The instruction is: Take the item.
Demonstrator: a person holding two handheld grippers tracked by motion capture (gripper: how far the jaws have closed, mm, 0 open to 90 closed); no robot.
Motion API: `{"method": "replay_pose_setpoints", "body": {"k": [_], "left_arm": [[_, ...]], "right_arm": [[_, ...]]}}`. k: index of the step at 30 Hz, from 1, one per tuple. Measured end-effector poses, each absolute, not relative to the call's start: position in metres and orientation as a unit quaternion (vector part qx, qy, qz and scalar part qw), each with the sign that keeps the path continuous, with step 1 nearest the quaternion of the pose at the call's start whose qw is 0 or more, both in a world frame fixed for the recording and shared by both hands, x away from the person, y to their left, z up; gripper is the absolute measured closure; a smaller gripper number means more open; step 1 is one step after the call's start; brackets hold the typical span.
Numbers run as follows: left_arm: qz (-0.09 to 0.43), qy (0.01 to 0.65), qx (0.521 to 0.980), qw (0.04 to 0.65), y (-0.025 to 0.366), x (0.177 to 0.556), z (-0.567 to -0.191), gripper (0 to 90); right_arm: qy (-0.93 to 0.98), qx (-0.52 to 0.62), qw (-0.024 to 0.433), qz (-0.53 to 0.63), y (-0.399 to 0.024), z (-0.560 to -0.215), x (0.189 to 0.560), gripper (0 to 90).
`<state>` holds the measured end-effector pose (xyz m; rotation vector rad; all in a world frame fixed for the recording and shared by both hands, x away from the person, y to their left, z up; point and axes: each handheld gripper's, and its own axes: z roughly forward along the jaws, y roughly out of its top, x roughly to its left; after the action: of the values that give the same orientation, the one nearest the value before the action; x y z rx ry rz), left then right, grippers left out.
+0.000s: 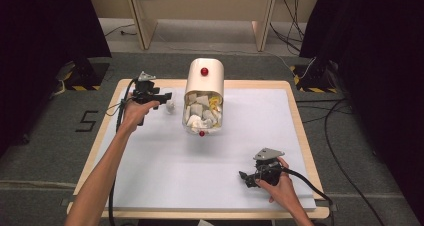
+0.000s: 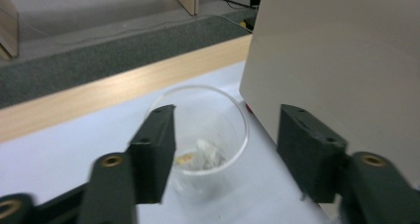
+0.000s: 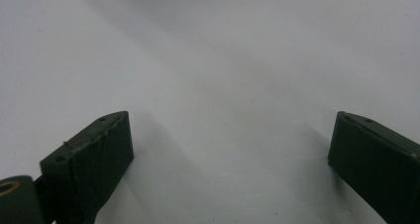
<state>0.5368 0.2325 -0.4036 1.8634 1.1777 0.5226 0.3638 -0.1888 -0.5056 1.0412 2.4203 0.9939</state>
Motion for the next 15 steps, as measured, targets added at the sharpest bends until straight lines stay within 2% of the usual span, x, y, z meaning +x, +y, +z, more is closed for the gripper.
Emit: {"method": "replay_pose_setpoints", "body": {"k": [3,4,15], "left_arm": [[0.197,0.474,0.744,0.426,0.235,0.529,-0.405,26.0],[0.198,0.475,0.747,0.421,0.235,0.527,-0.406,15.6],[0.202,0.465,0.747,0.429,0.244,0.502,-0.413,14.6]], "right_arm": [[0.849,0.365,0.162,0.347,-0.189,-0.506,0.364,3.9],[0.848,0.365,0.162,0.348,-0.189,-0.506,0.364,4.0],[0.849,0.366,0.161,0.347,-0.189,-0.505,0.364,3.9]]}}
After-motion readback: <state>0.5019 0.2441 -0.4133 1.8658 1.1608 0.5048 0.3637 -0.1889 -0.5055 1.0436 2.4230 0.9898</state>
